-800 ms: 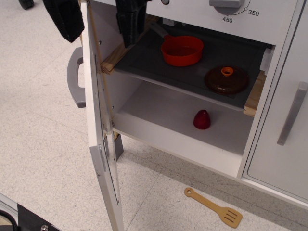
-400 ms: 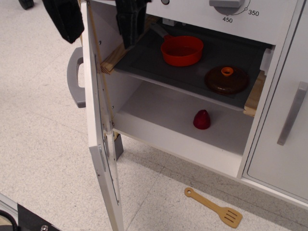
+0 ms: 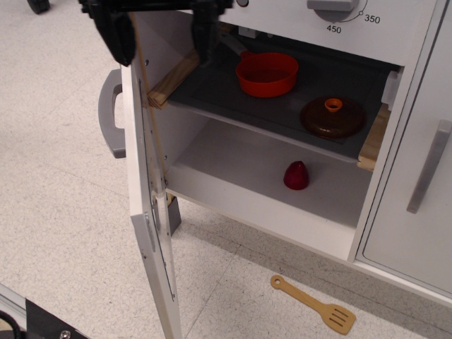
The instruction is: Close oven
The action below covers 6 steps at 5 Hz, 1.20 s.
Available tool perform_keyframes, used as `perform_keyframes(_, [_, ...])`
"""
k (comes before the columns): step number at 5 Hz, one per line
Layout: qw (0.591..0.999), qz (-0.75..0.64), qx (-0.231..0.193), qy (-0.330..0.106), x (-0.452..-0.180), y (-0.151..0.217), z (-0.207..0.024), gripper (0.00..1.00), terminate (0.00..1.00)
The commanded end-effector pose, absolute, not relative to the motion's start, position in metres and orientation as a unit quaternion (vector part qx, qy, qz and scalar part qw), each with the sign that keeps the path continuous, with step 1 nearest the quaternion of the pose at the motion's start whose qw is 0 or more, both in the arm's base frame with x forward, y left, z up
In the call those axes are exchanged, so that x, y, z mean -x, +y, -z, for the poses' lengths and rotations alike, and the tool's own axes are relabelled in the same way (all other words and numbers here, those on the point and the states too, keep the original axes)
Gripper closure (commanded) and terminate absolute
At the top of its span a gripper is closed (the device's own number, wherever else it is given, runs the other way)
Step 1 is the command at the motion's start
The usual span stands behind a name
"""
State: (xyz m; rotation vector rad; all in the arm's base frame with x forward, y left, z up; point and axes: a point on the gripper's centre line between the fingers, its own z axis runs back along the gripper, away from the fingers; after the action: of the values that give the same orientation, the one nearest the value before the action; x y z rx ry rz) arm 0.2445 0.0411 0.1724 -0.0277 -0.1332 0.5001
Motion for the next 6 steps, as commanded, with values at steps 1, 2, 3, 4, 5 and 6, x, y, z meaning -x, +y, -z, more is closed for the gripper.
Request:
perform_keyframes(1, [0.946,-0.314,0.01,-0.085,-0.229,0.06,-0.149,0.0,0.0])
perform_keyframes(2, [0.94,-0.331,0.02,-0.079,-0.223,0.057,-0.129,0.0,0.0])
perform_keyframes(3, [0.935,-0.344,0.026,-0.082,-0.221,0.047,-0.113,0.0,0.0])
perform_keyframes(4, [0.926,-0.367,0.037,-0.081,-0.225,0.039,-0.104,0.0,0.0])
perform_keyframes(5, [0.924,-0.37,0.045,-0.081,-0.232,0.029,-0.101,0.0,0.0])
perform_keyframes(6, [0.919,-0.382,0.052,-0.083,-0.246,0.01,-0.103,0.0,0.0])
